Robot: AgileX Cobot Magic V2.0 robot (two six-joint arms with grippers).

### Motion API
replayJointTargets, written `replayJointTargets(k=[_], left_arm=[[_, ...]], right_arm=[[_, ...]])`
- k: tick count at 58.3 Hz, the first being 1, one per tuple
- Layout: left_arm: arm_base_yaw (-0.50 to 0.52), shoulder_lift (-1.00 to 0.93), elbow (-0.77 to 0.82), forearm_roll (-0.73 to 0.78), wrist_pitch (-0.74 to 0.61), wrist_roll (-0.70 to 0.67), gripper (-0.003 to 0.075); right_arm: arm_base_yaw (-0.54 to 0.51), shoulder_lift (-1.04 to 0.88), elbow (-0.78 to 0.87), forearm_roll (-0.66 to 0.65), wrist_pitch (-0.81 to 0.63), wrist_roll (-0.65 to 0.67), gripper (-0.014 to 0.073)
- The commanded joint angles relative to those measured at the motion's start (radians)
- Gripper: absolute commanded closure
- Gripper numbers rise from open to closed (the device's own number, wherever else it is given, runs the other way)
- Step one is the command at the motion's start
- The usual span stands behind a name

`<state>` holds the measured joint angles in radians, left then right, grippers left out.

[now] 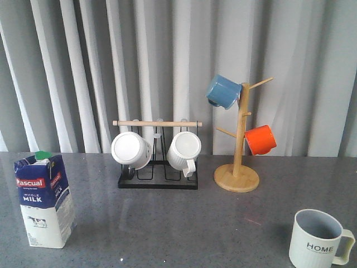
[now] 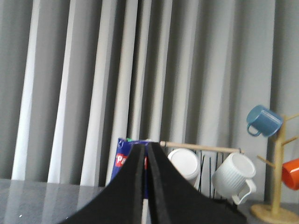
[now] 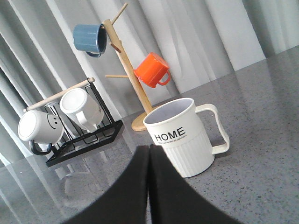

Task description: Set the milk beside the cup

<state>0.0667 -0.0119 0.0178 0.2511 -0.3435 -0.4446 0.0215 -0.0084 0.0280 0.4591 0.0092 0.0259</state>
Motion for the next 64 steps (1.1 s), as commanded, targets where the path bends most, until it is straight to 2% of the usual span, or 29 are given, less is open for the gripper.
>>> replayJointTargets(k=[1,8,12,21,25,30,37,43,49,52,58,64], left_arm=[[0.001,-0.013,-0.025,-0.004,-0.114,-0.05,0.0715],[0.001,-0.013,-0.027,-0.004,-0.126,-0.05,0.0682],[0.001,-0.013,-0.048,-0.004,-0.094,-0.101,0.065],[0.001,-0.012,-0.139,-0.004,0.022,-0.214,0.0536],[0.001,-0.012,-0.177,-0.005,0.03,-0.246,0.0461],[0.001,-0.012,-0.204,-0.005,0.029,-0.298,0.0365],[0.001,-0.012,-0.207,-0.005,0.019,-0.334,0.0262],[0.001,-0.012,-0.21,-0.005,0.018,-0.335,0.0198],[0.001,0.001,-0.23,0.001,0.026,-0.333,0.0185],[0.001,0.018,-0.265,0.053,0.059,-0.332,0.0185],[0.0,0.097,-0.375,0.189,0.182,-0.332,0.0185],[0.0,0.202,-0.479,0.243,0.295,-0.33,0.0185]], right_arm=[[-0.004,0.01,-0.019,0.012,-0.072,-0.005,0.0598],[-0.004,0.033,-0.131,-0.008,-0.037,-0.046,0.0588],[-0.004,0.077,-0.208,-0.03,0.009,-0.081,0.0571],[-0.004,0.214,-0.389,-0.033,0.092,-0.193,0.0468],[-0.004,0.274,-0.448,-0.032,0.12,-0.213,0.0388],[-0.004,0.332,-0.482,-0.019,0.116,-0.211,0.0234],[-0.004,0.384,-0.482,0.009,0.035,-0.205,0.0009],[-0.004,0.4,-0.482,0.012,-0.07,-0.204,-0.0101],[-0.004,0.406,-0.5,0.001,-0.074,-0.212,-0.0111],[-0.004,0.421,-0.526,-0.012,-0.043,-0.232,-0.0103],[-0.004,0.488,-0.625,-0.057,0.054,-0.302,-0.0077],[-0.007,0.591,-0.744,-0.158,0.156,-0.328,-0.0036]])
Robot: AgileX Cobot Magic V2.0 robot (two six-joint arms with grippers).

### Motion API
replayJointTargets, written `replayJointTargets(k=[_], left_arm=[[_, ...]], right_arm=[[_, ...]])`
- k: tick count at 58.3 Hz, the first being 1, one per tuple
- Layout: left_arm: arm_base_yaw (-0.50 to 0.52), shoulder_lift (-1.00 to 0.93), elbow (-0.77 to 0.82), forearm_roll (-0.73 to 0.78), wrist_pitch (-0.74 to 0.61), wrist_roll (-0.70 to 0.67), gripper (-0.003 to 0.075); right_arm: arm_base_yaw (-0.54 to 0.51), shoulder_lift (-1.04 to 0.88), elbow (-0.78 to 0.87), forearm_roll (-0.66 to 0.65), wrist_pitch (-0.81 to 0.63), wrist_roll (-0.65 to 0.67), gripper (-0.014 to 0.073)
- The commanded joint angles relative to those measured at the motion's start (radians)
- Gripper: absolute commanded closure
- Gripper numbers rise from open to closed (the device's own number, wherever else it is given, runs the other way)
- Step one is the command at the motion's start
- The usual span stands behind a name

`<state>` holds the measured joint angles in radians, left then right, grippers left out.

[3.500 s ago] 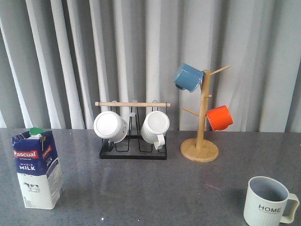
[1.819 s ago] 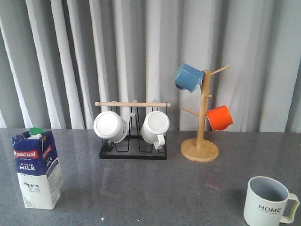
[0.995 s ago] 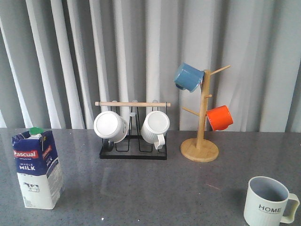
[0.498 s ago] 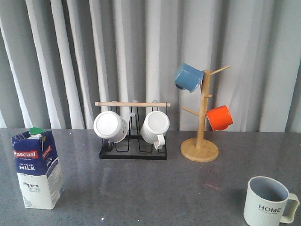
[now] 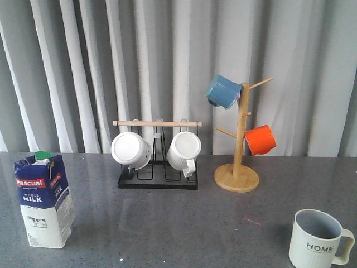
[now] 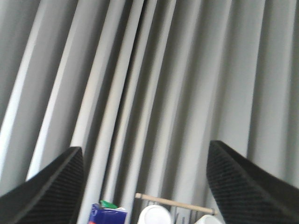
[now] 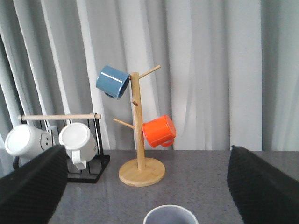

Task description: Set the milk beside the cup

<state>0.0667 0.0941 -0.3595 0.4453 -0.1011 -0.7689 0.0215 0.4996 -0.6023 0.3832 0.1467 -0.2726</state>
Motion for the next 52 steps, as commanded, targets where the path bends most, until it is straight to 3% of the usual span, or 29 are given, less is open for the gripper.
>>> replayJointTargets(k=[1,9,24,30,44,52], left_arm=[[0.0,0.109,-0.121,0.053,0.074,-0.001,0.0185],[0.0,0.238,-0.227,0.064,0.167,0.0,0.0185],[0.0,0.302,-0.249,0.064,0.174,0.0,0.0185],[0.0,0.302,-0.249,0.065,0.175,0.0,0.0185],[0.0,0.302,-0.249,0.065,0.175,0.0,0.0185],[0.0,0.302,-0.249,0.065,0.175,0.0,0.0185]], right_arm=[[-0.007,0.104,-0.134,-0.105,0.031,-0.027,-0.0026],[-0.007,0.252,-0.219,-0.314,0.122,0.066,0.0054],[-0.007,0.427,-0.209,-0.728,0.323,0.527,0.0081],[-0.007,0.46,-0.186,-0.765,0.338,0.604,0.0081],[-0.007,0.571,-0.121,-0.776,0.297,0.648,0.0081],[-0.007,0.612,-0.105,-0.922,0.266,0.761,0.0083]])
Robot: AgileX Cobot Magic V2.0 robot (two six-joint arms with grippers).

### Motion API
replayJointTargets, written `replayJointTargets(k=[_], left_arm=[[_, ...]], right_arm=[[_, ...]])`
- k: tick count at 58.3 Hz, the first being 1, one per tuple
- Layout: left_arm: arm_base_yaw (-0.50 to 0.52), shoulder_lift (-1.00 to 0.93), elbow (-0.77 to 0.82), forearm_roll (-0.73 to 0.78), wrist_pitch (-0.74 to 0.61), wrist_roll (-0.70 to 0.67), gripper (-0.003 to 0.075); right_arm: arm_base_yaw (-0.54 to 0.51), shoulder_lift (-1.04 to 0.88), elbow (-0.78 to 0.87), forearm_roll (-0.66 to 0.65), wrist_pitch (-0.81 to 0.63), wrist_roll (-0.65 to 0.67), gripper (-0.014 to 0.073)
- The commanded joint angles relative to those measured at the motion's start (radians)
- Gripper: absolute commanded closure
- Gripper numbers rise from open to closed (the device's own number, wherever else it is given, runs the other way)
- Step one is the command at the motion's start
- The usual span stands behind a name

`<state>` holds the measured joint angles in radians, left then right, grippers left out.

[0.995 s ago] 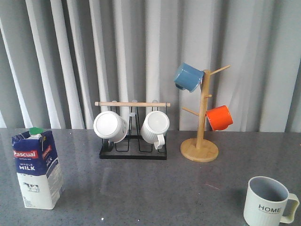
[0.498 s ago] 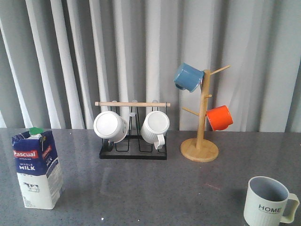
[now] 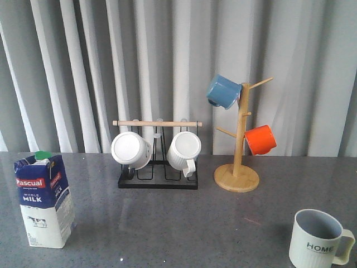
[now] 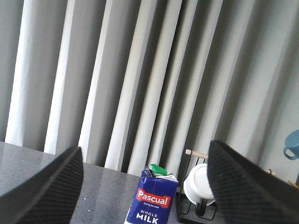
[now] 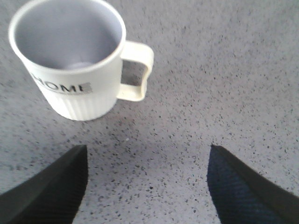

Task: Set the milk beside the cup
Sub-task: 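Grasp the white HOME mug handle with the right gripper, slide it inward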

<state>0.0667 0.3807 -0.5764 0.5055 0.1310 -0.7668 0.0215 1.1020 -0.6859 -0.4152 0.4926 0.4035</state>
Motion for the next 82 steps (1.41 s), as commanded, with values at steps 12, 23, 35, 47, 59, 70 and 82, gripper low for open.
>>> replayJointTargets(k=[12,23,35,47,59,70,82], left_arm=[[0.0,0.016,-0.032,0.005,-0.057,-0.002,0.0185],[0.0,0.016,-0.032,0.004,-0.057,-0.002,0.0185],[0.0,0.016,-0.032,0.004,-0.057,-0.002,0.0185],[0.0,0.016,-0.032,0.004,-0.057,-0.002,0.0185],[0.0,0.016,-0.032,0.005,-0.057,-0.002,0.0185],[0.0,0.016,-0.032,0.007,-0.057,-0.002,0.0185],[0.0,0.016,-0.032,0.007,-0.057,-0.002,0.0185]], right_arm=[[-0.007,0.072,-0.021,-0.313,-0.098,0.258,0.0083],[-0.007,0.121,-0.021,-0.331,-0.141,0.31,0.0083],[-0.007,0.168,-0.022,-0.416,-0.145,0.373,0.0083],[-0.007,0.216,-0.023,-0.561,-0.167,0.501,0.0083],[-0.007,0.301,-0.067,-0.774,-0.214,0.705,0.0095],[-0.007,0.367,-0.125,-0.878,-0.154,0.754,0.0314],[-0.003,0.329,-0.145,-0.886,-0.336,0.795,0.0606]])
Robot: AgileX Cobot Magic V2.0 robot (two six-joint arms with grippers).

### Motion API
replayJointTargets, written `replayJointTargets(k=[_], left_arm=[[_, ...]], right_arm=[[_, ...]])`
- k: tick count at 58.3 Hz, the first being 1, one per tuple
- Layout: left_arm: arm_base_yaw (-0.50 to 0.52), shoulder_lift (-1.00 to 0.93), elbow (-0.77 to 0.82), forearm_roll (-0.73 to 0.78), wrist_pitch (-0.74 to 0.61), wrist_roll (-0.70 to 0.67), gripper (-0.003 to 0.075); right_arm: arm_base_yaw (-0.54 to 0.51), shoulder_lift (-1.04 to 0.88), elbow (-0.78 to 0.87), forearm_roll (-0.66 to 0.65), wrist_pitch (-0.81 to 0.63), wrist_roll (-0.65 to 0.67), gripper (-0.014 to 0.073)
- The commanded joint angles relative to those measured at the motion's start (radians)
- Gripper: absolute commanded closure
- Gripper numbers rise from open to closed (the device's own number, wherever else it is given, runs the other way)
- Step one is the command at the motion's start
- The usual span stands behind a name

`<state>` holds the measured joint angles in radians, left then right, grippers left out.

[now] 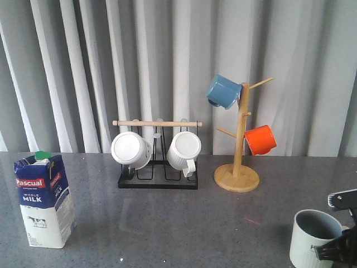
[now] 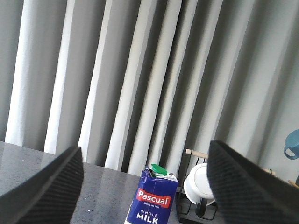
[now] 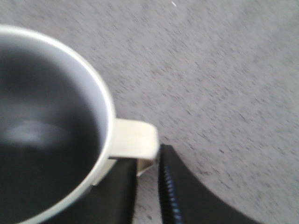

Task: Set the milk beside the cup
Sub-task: 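Grasp the white HOME mug handle with the right gripper, slide it inward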

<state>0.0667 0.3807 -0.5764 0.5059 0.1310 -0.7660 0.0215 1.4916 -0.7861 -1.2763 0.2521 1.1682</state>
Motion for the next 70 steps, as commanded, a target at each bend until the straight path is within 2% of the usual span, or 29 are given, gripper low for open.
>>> replayJointTargets(k=[1,11,21,32,49,58,70], left_arm=[[0.0,0.016,-0.032,0.007,-0.057,-0.003,0.0185],[0.0,0.016,-0.032,0.006,-0.057,-0.003,0.0185],[0.0,0.016,-0.032,0.006,-0.057,-0.003,0.0185],[0.0,0.016,-0.032,0.003,-0.057,-0.004,0.0185],[0.0,0.016,-0.032,0.003,-0.057,-0.004,0.0185],[0.0,0.016,-0.032,0.003,-0.057,-0.004,0.0185],[0.0,0.016,-0.032,0.002,-0.057,-0.004,0.0185]], right_arm=[[-0.002,-0.071,-0.049,-0.025,-0.113,0.031,0.0604],[0.093,-0.157,-0.083,-0.006,-0.312,0.102,0.0601],[0.222,-0.132,-0.094,-0.005,-0.207,0.19,0.0598],[0.331,-0.043,-0.094,-0.02,-0.194,0.195,0.0598],[0.346,0.036,-0.094,-0.005,-0.19,0.226,0.0582],[0.346,0.035,-0.094,-0.005,-0.187,0.23,0.0512],[0.346,0.035,-0.094,0.007,-0.18,0.246,0.0345]])
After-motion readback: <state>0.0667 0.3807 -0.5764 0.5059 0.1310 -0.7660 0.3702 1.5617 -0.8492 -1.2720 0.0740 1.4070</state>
